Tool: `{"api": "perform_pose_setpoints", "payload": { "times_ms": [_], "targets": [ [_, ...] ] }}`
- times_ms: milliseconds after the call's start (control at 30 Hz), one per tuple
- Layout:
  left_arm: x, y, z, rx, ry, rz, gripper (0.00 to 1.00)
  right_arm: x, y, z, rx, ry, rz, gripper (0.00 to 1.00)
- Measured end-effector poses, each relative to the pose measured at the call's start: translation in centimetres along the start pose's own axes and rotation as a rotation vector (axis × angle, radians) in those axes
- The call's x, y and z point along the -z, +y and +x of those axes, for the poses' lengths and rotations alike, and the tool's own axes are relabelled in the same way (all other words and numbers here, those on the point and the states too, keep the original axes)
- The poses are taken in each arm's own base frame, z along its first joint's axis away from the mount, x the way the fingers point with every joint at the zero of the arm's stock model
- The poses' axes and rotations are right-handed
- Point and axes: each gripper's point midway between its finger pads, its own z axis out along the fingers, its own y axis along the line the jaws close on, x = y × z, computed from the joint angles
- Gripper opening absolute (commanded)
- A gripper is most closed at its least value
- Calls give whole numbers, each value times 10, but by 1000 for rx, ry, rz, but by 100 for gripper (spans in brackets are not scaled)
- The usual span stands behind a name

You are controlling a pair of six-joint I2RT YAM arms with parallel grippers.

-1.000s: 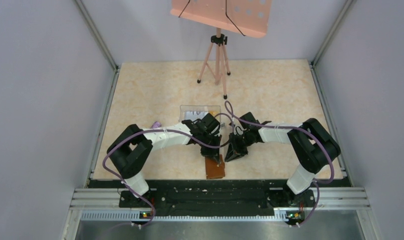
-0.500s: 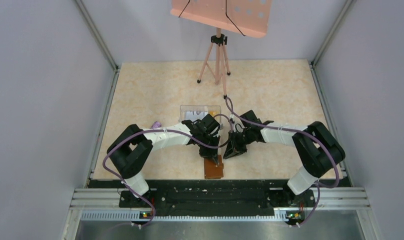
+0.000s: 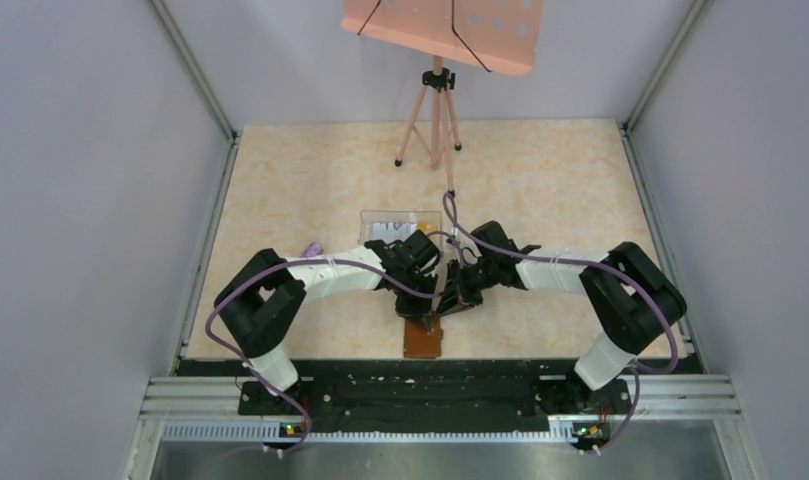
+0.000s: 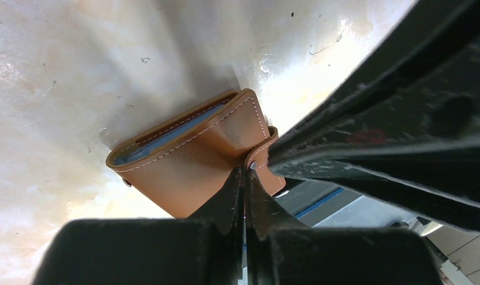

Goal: Put the credit cards into the card holder
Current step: Close the card holder at the corner of the board.

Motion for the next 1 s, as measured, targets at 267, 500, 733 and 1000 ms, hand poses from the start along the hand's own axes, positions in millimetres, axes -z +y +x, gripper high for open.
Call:
{"api": "perform_pose_setpoints", "payload": {
  "times_ms": [267,500,733,1000],
  "targets": [
    [0,2,1,7,-1,-13,0,-22,-27,15,-76,78,58,0],
    [2,7,4,31,6,-44,0,-27,-28,19,-81,105,81,0],
    [7,10,3,40,-3,-72,0,-27,-28,18,-76,105,92,0],
    [8,9,6,47,3,-81,0,-22,-26,12,-48,67,114,33]
  ]
}}
